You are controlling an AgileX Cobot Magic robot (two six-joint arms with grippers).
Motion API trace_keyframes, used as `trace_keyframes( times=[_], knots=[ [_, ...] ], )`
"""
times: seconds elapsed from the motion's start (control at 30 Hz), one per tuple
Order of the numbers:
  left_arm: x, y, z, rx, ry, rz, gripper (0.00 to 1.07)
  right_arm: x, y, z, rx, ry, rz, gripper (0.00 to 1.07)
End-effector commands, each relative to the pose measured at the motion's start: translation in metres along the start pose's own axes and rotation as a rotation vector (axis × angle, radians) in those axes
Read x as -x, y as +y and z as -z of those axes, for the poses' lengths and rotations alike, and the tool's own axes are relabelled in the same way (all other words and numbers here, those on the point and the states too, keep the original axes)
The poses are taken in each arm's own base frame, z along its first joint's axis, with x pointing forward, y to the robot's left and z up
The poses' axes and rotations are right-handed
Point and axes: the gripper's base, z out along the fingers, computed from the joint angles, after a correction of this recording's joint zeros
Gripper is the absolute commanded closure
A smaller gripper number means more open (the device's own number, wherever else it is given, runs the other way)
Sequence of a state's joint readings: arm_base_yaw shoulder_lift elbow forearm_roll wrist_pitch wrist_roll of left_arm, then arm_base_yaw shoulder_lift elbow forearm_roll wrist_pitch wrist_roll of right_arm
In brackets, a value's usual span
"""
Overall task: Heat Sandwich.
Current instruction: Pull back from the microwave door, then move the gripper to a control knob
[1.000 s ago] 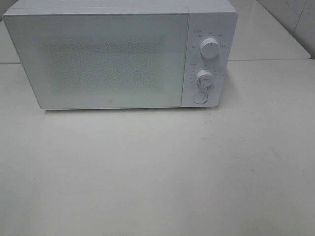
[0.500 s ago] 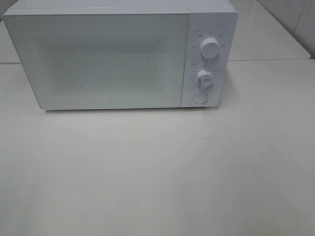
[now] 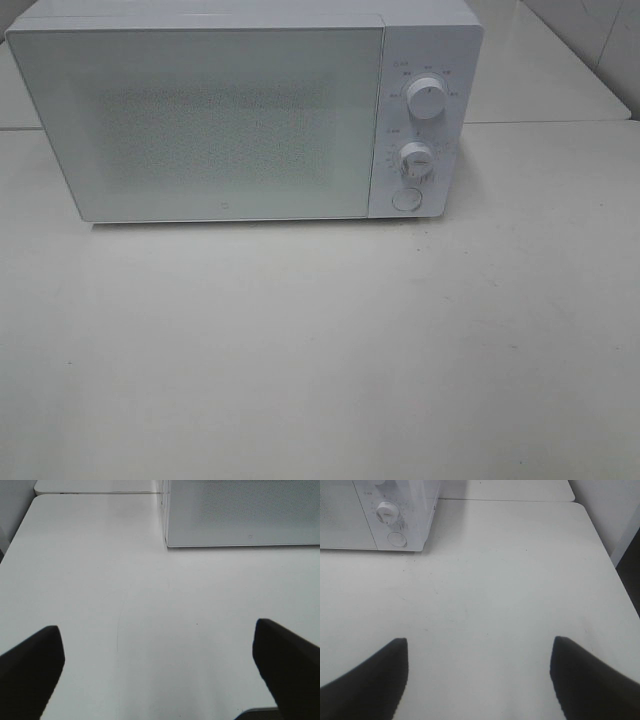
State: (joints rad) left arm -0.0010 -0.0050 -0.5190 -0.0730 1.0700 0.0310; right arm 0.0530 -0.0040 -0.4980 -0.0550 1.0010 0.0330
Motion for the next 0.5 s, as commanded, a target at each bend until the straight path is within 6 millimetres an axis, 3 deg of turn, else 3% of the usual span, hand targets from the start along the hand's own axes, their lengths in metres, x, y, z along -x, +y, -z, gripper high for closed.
trace_keyframes(
  times=[0.03,0.5],
  knots=[
    [-0.0018,-0.0004,0.0020,-0.008,-0.016,0.004,0.09,-0.0018,-0.0003,0.0032,-0.007,-0.032,-0.010,0.32],
    [-0.0018,-0.0004,0.0020,-0.008,-0.016,0.004,0.09,0.0027,-0.0001,0.0053,-0.005,-0.040,-0.011,0.32]
  ],
)
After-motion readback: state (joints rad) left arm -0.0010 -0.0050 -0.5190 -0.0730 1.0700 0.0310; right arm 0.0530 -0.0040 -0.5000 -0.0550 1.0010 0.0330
